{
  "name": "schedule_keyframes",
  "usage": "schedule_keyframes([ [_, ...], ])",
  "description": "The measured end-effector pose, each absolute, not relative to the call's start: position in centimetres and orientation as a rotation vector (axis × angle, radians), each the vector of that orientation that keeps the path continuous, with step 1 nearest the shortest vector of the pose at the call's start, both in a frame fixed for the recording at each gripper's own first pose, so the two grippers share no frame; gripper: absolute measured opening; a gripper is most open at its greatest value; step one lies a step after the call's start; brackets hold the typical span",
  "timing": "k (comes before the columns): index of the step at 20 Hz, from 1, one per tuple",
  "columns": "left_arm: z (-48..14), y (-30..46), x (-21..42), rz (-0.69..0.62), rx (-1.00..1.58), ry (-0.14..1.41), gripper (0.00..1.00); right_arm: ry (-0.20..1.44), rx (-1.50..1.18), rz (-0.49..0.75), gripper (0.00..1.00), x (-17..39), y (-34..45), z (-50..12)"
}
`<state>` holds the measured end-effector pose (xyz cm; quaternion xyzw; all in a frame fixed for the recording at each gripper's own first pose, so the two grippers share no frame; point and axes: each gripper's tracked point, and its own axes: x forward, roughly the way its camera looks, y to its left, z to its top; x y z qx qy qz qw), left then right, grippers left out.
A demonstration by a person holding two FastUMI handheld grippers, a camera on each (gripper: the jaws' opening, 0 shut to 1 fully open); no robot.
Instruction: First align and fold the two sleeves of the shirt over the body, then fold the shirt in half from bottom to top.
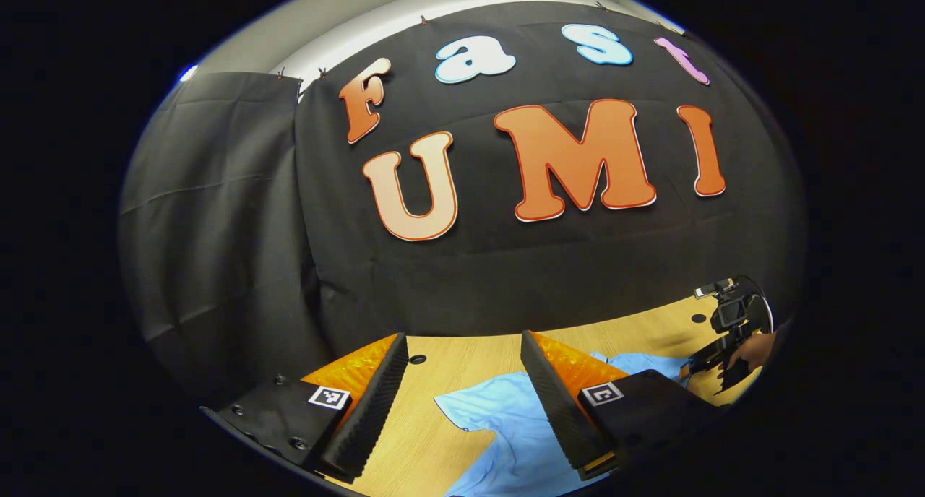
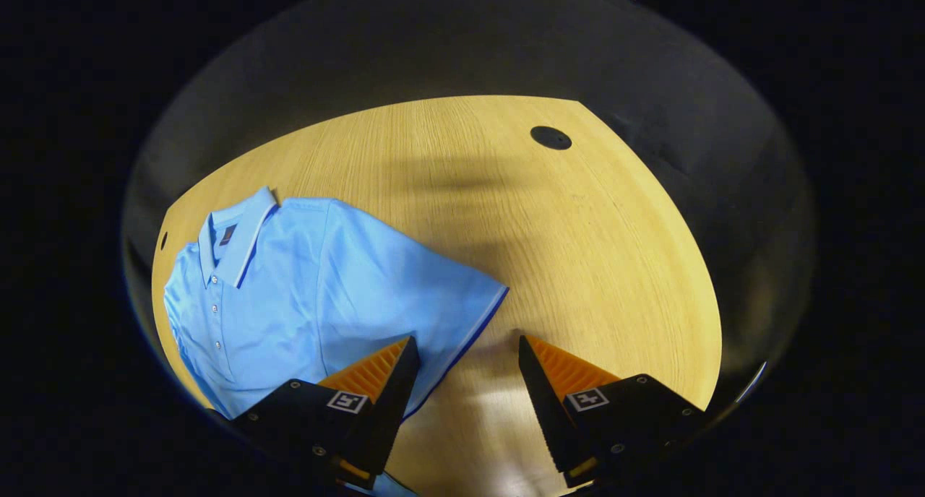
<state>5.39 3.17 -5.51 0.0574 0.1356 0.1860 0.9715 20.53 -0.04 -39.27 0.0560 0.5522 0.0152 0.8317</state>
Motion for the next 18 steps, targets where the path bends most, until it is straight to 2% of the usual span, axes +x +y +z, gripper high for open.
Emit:
schedule_keyframes([
  [4, -5.3, 2.9, 5.4, 0.377, 0.138, 0.270, 1.00, 1.171, 0.124, 0.047, 0.72, 21.1, 0.9, -39.2],
  [6, -5.1, 2.6, 5.3, 0.378, 0.141, 0.268, 1.00, 1.179, 0.154, 0.031, 0.53, 21.1, 1.0, -39.3],
  [9, -5.0, 2.4, 4.9, 0.380, 0.147, 0.265, 1.00, 1.177, 0.171, -0.002, 0.31, 21.4, 0.9, -39.4],
  [10, -4.9, 2.3, 4.5, 0.383, 0.149, 0.264, 1.00, 1.167, 0.166, 0.000, 0.29, 21.5, 1.0, -39.3],
  [11, -4.8, 2.1, 4.0, 0.385, 0.150, 0.262, 1.00, 1.152, 0.156, 0.008, 0.22, 21.7, 1.1, -39.3],
  [13, -4.7, 1.9, 3.2, 0.389, 0.151, 0.260, 1.00, 1.123, 0.141, 0.017, 0.12, 21.9, 1.3, -39.1],
  [15, -4.4, 1.7, 3.0, 0.392, 0.154, 0.259, 1.00, 1.121, 0.146, 0.018, 0.04, 22.0, 1.3, -39.1],
  [18, -4.2, 1.4, 2.3, 0.393, 0.162, 0.253, 1.00, 1.133, 0.239, 0.039, 0.03, 22.1, 1.9, -38.9],
])
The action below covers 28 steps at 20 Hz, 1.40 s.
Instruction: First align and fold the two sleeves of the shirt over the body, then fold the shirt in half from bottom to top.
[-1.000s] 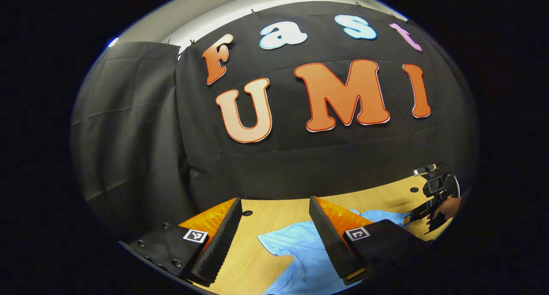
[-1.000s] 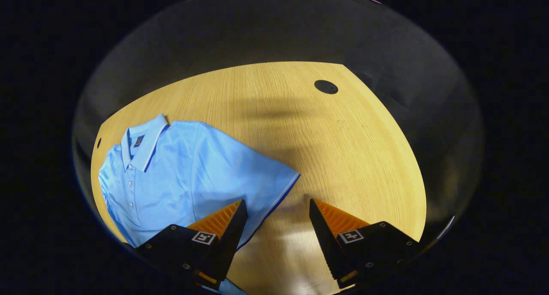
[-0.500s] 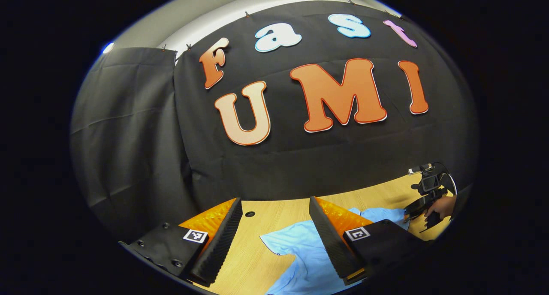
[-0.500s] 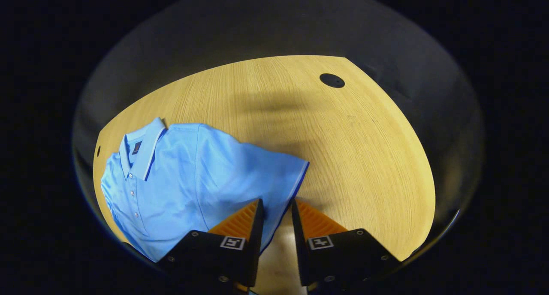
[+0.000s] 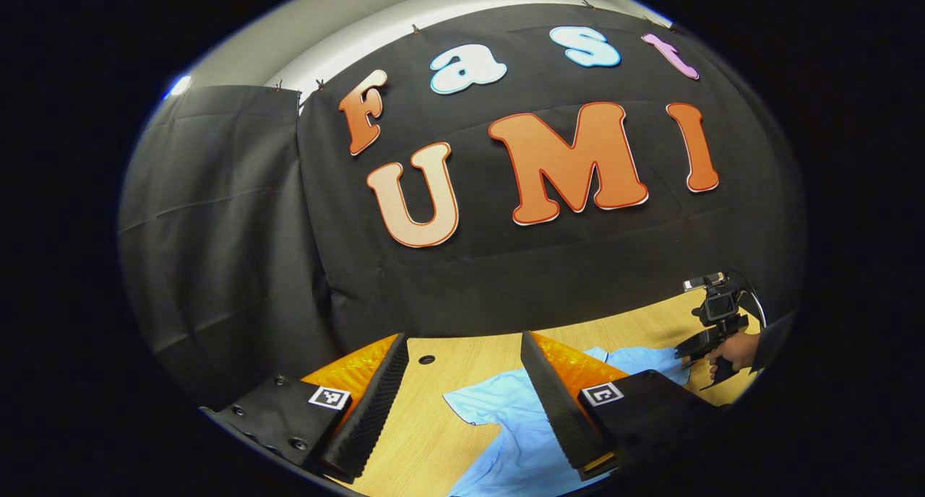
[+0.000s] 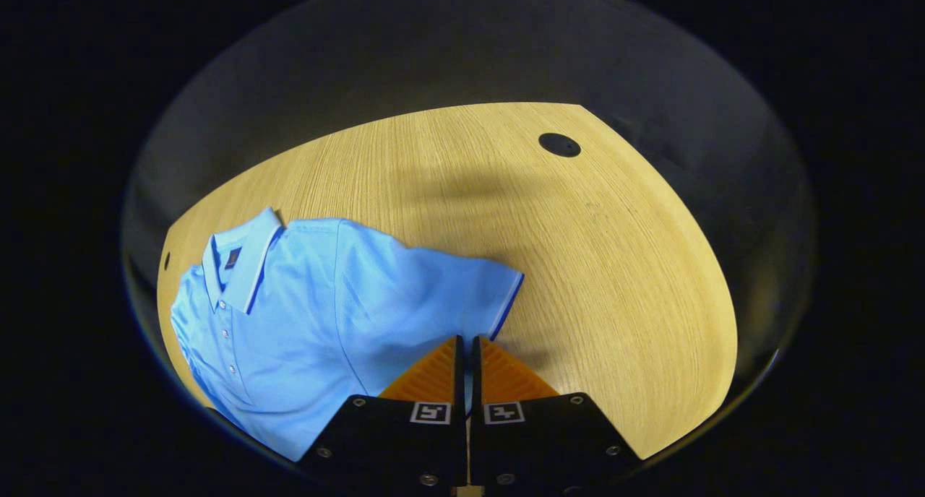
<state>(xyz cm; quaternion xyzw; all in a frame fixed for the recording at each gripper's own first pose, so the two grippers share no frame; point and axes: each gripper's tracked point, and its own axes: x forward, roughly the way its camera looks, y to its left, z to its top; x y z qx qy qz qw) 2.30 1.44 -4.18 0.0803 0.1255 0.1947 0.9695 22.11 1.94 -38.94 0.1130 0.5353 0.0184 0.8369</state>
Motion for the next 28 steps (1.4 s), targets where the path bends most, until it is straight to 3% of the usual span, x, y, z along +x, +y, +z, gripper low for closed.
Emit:
schedule_keyframes([
  [6, -4.4, 1.1, 1.2, 0.403, 0.153, 0.264, 1.00, 1.080, 0.342, 0.075, 0.01, 23.1, 2.8, -36.9],
  [16, -4.2, 0.7, 1.3, 0.408, 0.162, 0.259, 1.00, 0.984, 0.397, 0.278, 0.01, 24.2, 10.2, -31.1],
  [28, -7.2, 4.6, 1.6, 0.446, 0.062, 0.264, 1.00, 1.029, 0.443, 0.391, 0.05, 22.5, 18.0, -29.3],
])
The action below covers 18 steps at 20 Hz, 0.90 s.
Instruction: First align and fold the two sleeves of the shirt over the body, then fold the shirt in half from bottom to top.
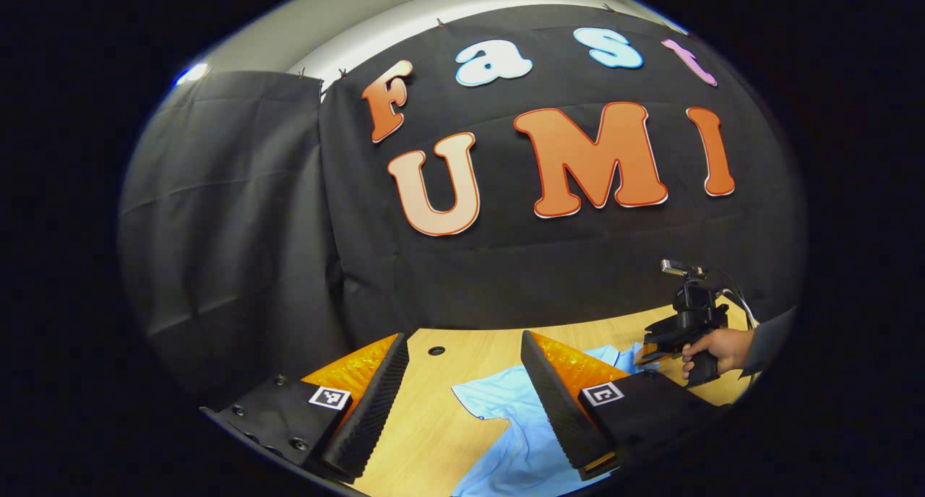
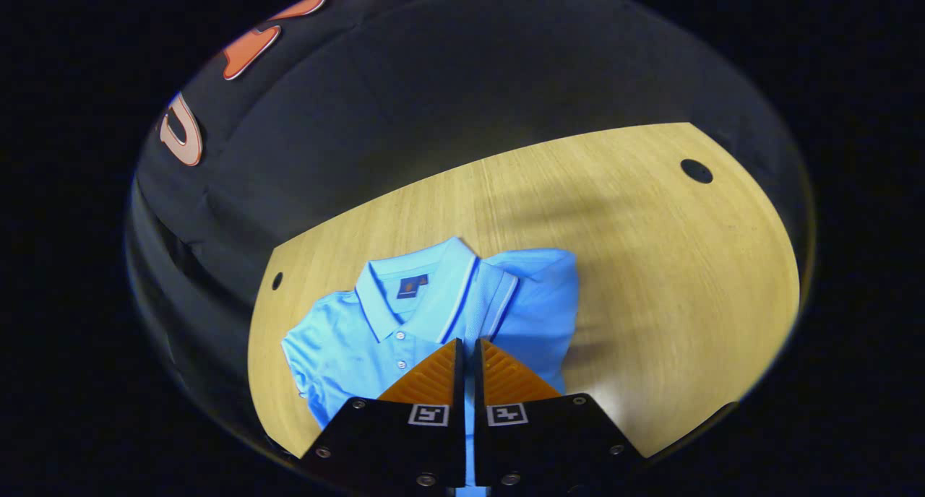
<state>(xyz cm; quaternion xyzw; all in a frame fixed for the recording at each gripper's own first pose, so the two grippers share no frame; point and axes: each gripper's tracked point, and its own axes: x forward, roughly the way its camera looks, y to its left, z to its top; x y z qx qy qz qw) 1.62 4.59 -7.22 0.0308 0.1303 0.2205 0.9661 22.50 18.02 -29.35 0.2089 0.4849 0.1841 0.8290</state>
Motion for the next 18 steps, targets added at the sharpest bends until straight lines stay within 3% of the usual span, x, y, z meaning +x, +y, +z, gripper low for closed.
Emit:
schedule_keyframes([
  [2, -9.2, 5.1, 2.7, 0.397, 0.018, 0.276, 1.00, 1.012, 0.419, 0.385, 0.17, 22.3, 18.2, -29.0],
  [3, -10.9, 5.7, 3.0, 0.376, -0.012, 0.309, 0.97, 0.996, 0.402, 0.384, 0.30, 22.3, 18.2, -28.8],
  [5, -13.7, 7.5, 4.0, 0.350, -0.090, 0.360, 1.00, 0.980, 0.372, 0.380, 0.46, 21.5, 18.1, -27.9],
  [8, -17.4, 10.3, 5.4, 0.292, -0.173, 0.441, 1.00, 0.905, 0.344, 0.344, 0.64, 21.3, 17.3, -25.8],
  [9, -18.8, 11.3, 5.7, 0.276, -0.183, 0.479, 1.00, 0.892, 0.338, 0.319, 0.78, 21.0, 16.7, -25.1],
  [11, -21.4, 13.0, 6.4, 0.238, -0.235, 0.555, 0.99, 0.861, 0.337, 0.283, 0.90, 20.5, 15.9, -23.5],
  [18, -30.4, 16.0, 7.8, 0.160, -0.323, 0.852, 0.99, 0.798, 0.302, 0.138, 0.98, 16.9, 12.3, -20.9],
])
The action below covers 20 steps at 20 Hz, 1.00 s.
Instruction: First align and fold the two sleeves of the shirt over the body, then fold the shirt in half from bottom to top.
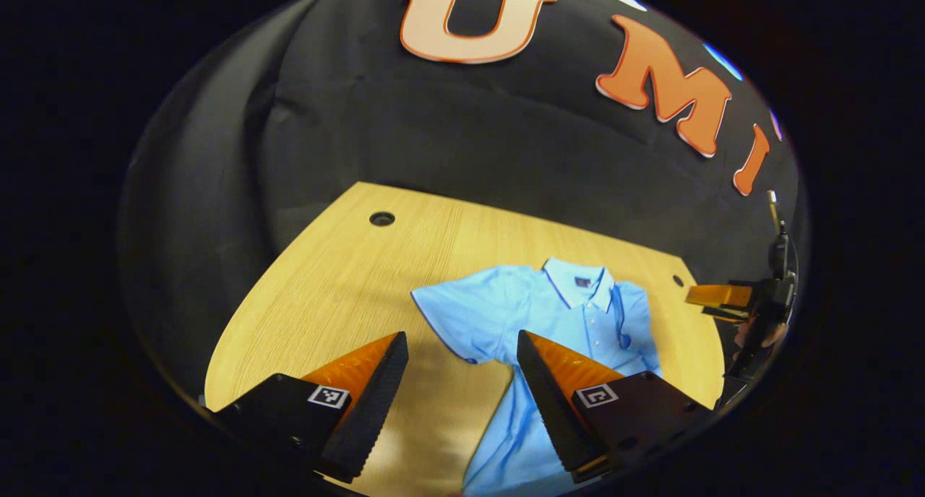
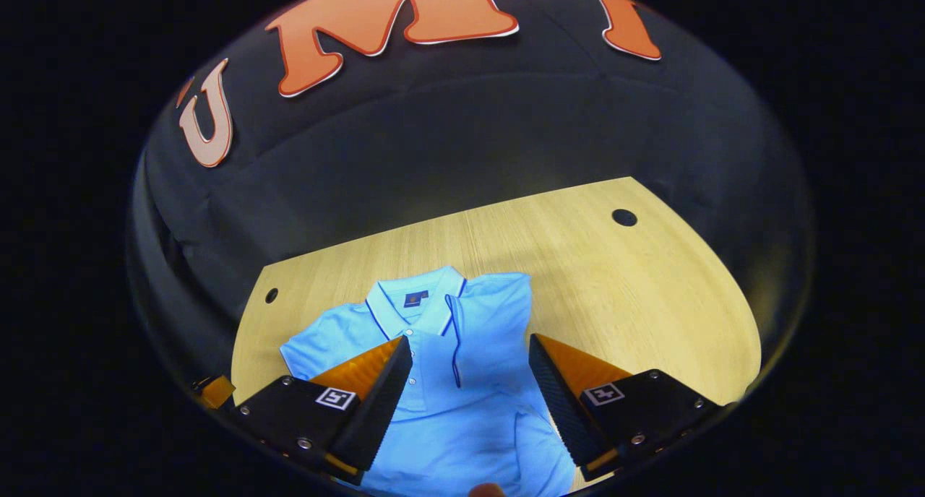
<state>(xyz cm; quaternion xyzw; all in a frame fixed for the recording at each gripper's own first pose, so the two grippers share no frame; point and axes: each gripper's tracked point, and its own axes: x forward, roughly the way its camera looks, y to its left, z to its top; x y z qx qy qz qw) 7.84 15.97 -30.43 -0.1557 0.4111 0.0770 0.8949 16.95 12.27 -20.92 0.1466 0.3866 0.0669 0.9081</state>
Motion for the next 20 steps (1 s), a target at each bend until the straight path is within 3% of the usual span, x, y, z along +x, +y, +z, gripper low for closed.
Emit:
schedule_keyframes([
  [4, -33.7, 16.0, 9.4, 0.105, -0.396, 0.977, 0.98, 0.744, 0.310, 0.078, 0.98, 13.9, 10.3, -19.0],
  [8, -38.7, 15.9, 10.1, 0.139, -0.405, 1.190, 0.99, 0.738, 0.315, 0.026, 0.99, 10.4, 8.1, -19.8],
  [15, -42.3, 14.9, 12.0, 0.184, -0.531, 1.349, 1.00, 0.743, 0.331, -0.004, 0.98, 5.6, 5.8, -20.1],
  [20, -43.9, 16.1, 13.2, 0.270, -0.471, 1.423, 1.00, 0.745, 0.307, -0.021, 0.98, 3.7, 4.0, -20.2],
])
